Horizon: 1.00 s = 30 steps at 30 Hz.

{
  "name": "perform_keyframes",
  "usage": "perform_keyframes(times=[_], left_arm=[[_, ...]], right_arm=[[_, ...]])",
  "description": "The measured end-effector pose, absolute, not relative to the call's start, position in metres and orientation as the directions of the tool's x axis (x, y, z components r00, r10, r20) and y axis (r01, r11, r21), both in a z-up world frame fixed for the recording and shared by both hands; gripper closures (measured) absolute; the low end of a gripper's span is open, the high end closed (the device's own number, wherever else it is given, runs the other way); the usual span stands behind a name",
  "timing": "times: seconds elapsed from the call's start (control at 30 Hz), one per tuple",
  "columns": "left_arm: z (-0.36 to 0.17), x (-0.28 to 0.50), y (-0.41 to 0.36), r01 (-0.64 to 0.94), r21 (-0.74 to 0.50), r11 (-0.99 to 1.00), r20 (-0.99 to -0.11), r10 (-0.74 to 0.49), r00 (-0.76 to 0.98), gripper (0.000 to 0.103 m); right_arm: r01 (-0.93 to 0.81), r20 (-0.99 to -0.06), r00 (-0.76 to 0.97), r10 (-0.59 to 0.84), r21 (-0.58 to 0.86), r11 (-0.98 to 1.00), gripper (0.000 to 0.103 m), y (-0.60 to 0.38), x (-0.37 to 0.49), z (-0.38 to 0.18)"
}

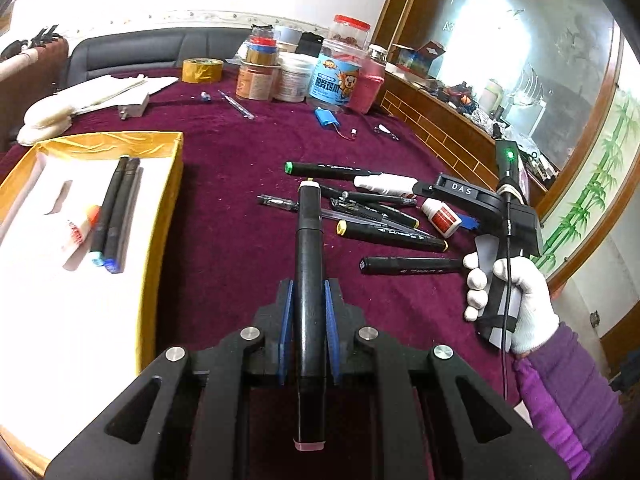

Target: Organize rigid objects

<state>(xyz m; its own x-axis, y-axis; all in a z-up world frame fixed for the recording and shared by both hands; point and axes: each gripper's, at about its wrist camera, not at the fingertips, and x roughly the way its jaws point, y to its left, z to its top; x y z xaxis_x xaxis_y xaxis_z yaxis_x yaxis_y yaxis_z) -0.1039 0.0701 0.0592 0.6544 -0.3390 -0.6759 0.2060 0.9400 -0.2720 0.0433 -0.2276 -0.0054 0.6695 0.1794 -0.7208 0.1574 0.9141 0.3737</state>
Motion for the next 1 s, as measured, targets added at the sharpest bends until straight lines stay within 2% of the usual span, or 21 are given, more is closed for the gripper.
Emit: perform_keyframes(times=[0.23,0.47,0.7,0.83,1.0], left_arm=[[0.062,-0.125,0.074,0.184,-0.244,0.952,-0.67,-0.303,0.677,0.09],[0.065,-0.131,0.077,0.207,-0.285,0.936,-0.65,-0.348,0.676,0.09],[0.065,-0.131,0.069,0.249,-0.317,0.915,-0.633,-0.4,0.663,0.09],[0.063,-0.13,0.07,0.246,-0.318,0.916,-0.64,-0.399,0.656,0.09],[0.064,-0.131,0.084,0.214,-0.341,0.915,-0.633,-0.392,0.667,0.09]], right_arm=[[0.184,-0.74,0.666,0.092,0.283,0.941,0.016,-0.222,0.034,0.003],[0.122,-0.732,0.662,0.163,0.319,0.94,0.016,-0.234,-0.015,0.019],[-0.083,-0.725,0.657,0.204,0.2,0.976,0.016,-0.194,-0.051,0.038],[-0.113,-0.76,0.636,0.135,0.082,0.99,0.016,-0.17,-0.046,0.021],[-0.238,-0.798,0.541,0.265,0.156,0.959,0.017,-0.132,-0.059,0.004]])
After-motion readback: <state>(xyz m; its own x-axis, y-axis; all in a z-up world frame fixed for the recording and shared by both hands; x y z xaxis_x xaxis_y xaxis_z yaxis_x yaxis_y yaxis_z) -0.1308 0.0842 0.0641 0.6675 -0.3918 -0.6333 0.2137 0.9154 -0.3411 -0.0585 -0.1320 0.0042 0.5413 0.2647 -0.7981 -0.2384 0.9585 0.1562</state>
